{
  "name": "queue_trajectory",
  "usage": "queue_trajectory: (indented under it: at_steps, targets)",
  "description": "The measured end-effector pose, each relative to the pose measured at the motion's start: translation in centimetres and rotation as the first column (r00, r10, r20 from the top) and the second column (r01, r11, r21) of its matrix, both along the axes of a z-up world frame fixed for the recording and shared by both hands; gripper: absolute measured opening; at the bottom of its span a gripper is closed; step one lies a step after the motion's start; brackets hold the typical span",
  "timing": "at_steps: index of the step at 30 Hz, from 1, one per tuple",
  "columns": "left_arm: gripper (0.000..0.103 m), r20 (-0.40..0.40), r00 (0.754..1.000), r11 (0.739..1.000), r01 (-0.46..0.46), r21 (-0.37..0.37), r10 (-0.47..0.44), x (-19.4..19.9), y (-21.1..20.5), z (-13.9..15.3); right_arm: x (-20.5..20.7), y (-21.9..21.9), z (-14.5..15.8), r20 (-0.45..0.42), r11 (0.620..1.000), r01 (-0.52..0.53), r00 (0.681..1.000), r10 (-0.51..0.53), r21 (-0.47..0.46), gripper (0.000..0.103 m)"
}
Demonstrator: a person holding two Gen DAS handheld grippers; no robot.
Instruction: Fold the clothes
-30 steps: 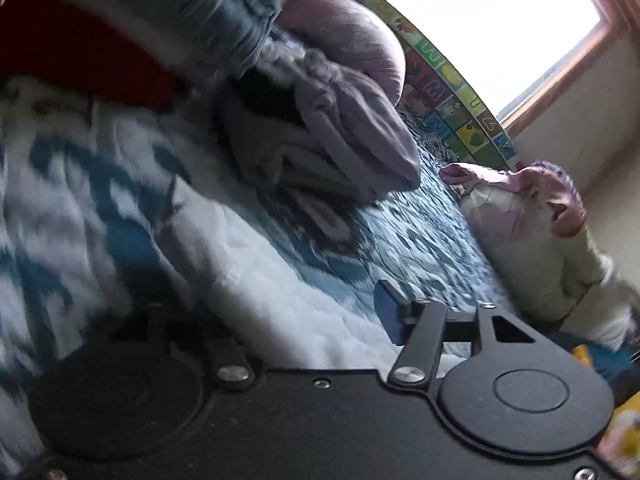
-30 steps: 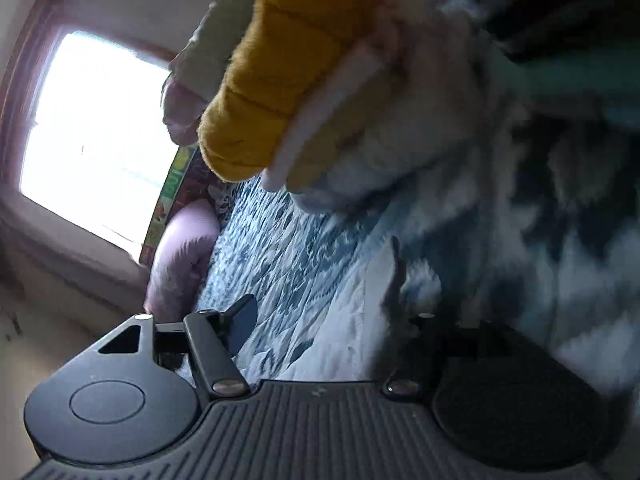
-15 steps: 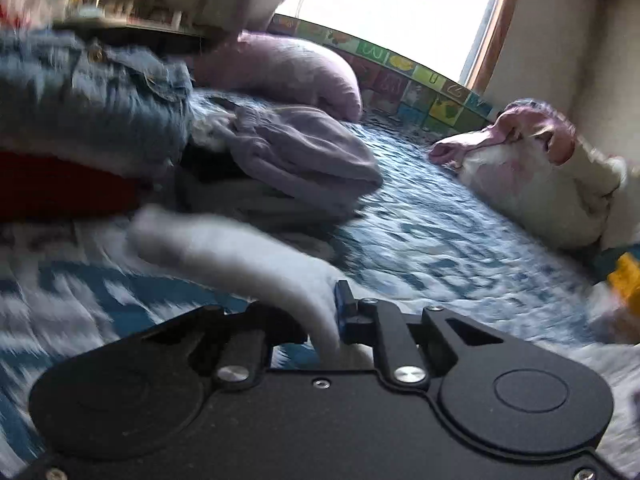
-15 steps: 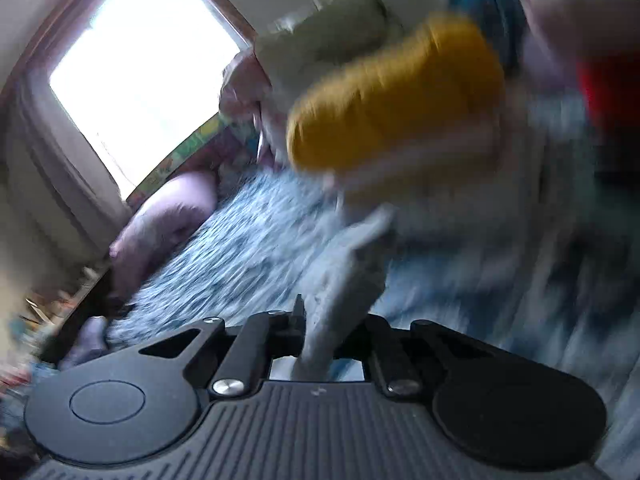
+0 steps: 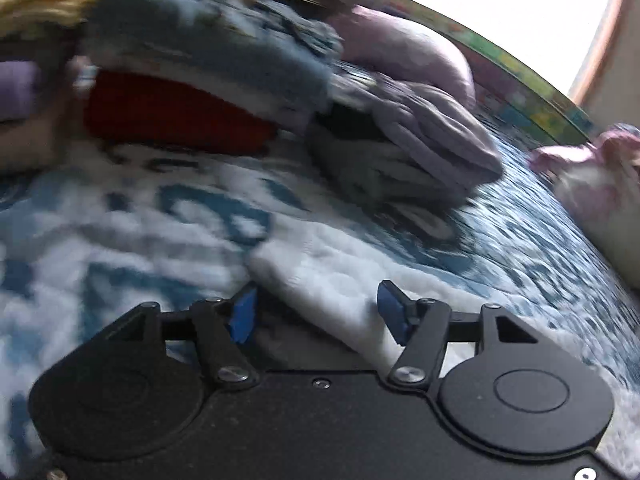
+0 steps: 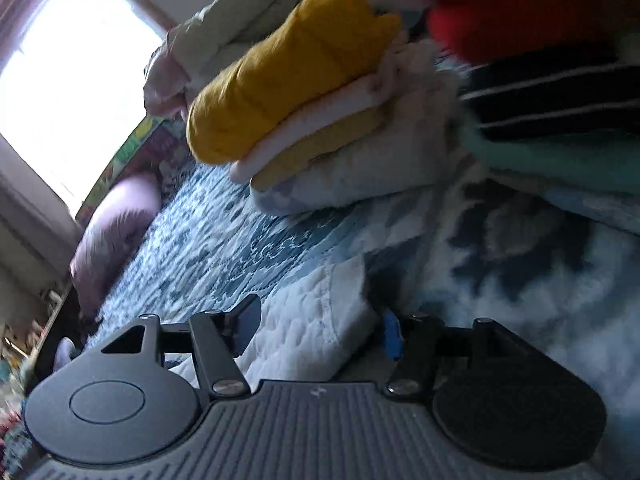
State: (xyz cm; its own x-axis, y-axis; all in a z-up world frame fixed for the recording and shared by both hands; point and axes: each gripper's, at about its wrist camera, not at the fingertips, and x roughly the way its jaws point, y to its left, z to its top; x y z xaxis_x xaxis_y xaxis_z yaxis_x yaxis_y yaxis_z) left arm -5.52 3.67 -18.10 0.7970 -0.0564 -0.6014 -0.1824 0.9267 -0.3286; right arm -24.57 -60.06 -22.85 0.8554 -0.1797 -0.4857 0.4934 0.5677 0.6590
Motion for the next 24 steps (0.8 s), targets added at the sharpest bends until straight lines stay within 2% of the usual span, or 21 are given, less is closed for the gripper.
queue_trajectory:
  at_steps: [3, 6, 8, 10, 13, 15, 19, 21, 23, 24]
  targets:
    - [0.062, 0.000, 0.999, 0.999, -0.046, -0.011, 0.046, -2.2, 0.2, 0.8, -1.9, 1.1, 0.4, 0.023, 1.000, -0.002, 1.000, 0.002, -0.010, 0.064]
    - [0.062, 0.000, 1.000, 0.997, 0.030, -0.072, -0.030, -4.6, -0.9, 1.9, -3.7, 2.8, 1.3, 0.057, 0.998, -0.059, 0.997, 0.059, -0.002, 0.064]
    - [0.062, 0.010, 0.994, 0.982, 0.106, -0.157, -0.105, -6.5, -1.8, 2.1, -4.5, 4.2, 1.6, 0.089, 0.991, -0.127, 0.988, 0.123, 0.038, 0.064]
    - [0.063, 0.003, 0.977, 0.944, 0.207, -0.256, -0.213, -8.7, -3.0, 2.0, -5.5, 6.0, 1.6, 0.118, 0.973, -0.215, 0.972, 0.204, 0.084, 0.065]
    - [0.068, -0.019, 0.945, 0.895, 0.303, -0.327, -0.327, -11.6, -4.6, 1.4, -6.8, 9.3, 1.1, 0.130, 0.934, -0.335, 0.939, 0.319, 0.128, 0.067]
    - [0.069, -0.029, 0.917, 0.857, 0.360, -0.369, -0.398, -13.6, -5.7, 1.1, -7.8, 11.5, 1.1, 0.103, 0.914, -0.388, 0.920, 0.378, 0.118, 0.068]
    - [0.069, -0.073, 0.894, 0.865, 0.404, -0.296, -0.442, -16.5, -7.3, 0.4, -8.7, 15.1, 1.2, 0.049, 0.877, -0.473, 0.881, 0.471, 0.081, 0.068]
    - [0.069, -0.076, 0.889, 0.875, 0.426, -0.229, -0.452, -17.2, -8.2, 0.2, -9.2, 16.5, 1.5, 0.007, 0.874, -0.485, 0.875, 0.485, 0.028, 0.068]
    - [0.065, -0.072, 0.880, 0.875, 0.453, -0.170, -0.469, -17.4, -9.1, -0.2, -9.5, 17.7, 1.5, -0.055, 0.877, -0.479, 0.877, 0.477, -0.028, 0.059]
    - [0.048, -0.067, 0.871, 0.865, 0.471, -0.171, -0.487, -17.5, -9.4, -0.4, -9.5, 18.2, 1.4, -0.082, 0.878, -0.477, 0.877, 0.473, -0.045, 0.038]
